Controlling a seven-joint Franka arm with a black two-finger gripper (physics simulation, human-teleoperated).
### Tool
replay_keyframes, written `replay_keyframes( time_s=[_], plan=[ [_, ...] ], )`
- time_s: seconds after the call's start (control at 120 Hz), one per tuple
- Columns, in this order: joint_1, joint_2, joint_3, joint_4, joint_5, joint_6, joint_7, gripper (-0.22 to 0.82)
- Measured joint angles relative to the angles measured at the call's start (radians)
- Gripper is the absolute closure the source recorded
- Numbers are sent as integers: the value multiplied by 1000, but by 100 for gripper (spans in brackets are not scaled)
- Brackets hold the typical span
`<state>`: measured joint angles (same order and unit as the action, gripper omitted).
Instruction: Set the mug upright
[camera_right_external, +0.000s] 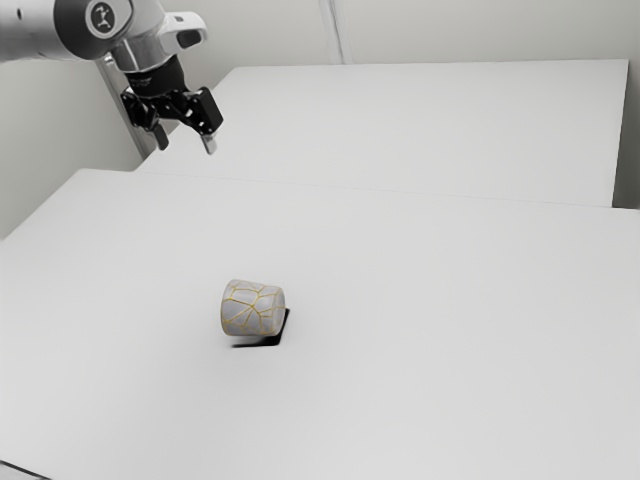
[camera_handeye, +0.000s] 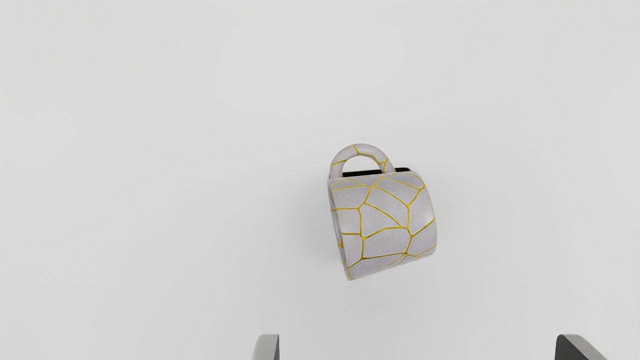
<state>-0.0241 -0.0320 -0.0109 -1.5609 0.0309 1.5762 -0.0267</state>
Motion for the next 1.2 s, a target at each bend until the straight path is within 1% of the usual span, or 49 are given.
replay_keyframes(
  time_s=[0.358, 0.442, 0.6, 0.767, 0.9, 1.075, 1.2],
  plan=[
    [-40, -7, -6, -13, -5, 9, -3, 0],
    [-44, -19, -1, -41, -6, 11, -4, 0],
    [-29, -44, 30, -87, -24, 15, -6, 0],
    [-16, -42, 81, -126, -89, 32, -6, 0],
    [-18, -43, 134, -190, -172, 41, -7, 0],
    [-13, -43, 175, -316, -260, 102, 18, 0],
    [-25, -11, 211, -359, -335, 147, 74, 0]
  ],
)
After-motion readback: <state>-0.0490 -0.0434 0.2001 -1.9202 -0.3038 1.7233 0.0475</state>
